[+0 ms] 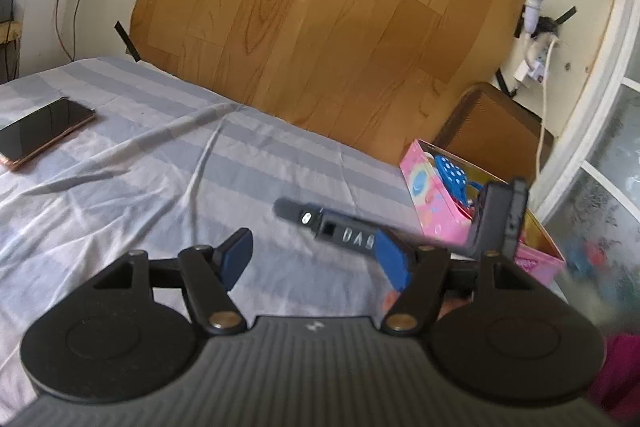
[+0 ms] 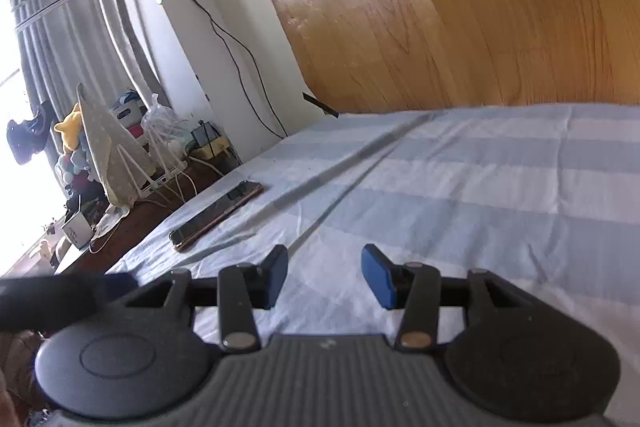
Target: Organize rigid objects
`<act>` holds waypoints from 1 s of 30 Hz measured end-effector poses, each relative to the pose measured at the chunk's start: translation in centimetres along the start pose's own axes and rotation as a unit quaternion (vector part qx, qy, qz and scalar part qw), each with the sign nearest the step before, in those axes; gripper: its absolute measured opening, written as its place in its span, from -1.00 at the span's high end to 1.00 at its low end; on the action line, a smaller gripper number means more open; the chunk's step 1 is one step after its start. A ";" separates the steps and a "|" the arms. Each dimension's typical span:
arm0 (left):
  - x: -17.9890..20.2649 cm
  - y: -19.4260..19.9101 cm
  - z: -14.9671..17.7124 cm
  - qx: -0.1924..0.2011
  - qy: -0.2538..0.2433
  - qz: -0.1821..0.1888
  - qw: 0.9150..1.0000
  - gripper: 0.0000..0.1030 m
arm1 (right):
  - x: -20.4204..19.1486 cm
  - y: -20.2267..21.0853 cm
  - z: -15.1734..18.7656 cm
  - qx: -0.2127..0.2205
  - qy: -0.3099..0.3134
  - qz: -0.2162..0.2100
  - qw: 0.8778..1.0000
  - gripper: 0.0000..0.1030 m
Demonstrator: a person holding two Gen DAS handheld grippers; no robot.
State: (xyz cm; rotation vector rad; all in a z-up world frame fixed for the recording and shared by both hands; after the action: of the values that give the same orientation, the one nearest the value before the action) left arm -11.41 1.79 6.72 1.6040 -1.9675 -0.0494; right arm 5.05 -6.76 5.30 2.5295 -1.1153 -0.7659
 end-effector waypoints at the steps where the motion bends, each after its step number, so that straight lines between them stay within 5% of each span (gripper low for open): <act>1: -0.4 0.7 0.3 0.001 0.002 0.005 1.000 -0.39 | 0.0 0.2 0.1 0.007 0.000 0.002 1.000 0.16; 13: -4.1 5.4 2.5 0.028 -0.004 0.085 0.996 -0.45 | 0.1 1.5 0.6 0.058 0.002 0.114 0.992 0.00; 30: -5.8 6.8 4.2 0.042 0.021 0.107 0.993 -0.55 | 0.0 1.4 0.9 0.053 0.009 0.138 0.989 -0.02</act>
State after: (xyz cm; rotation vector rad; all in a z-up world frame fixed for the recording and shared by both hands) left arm -18.78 7.45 3.48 1.4240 -2.1221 0.1518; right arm 3.73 -7.72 5.20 2.3857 -1.4952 -0.6242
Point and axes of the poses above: each gripper's, at about its wrist camera, not at the fingertips, and y roughly against the way its jaws point, x to its right, z to its underside, the point moved 3 cm from there along -y, roughly the way its jaws point, and after that the axes turned 6 degrees about z, right-handed, at the moved point
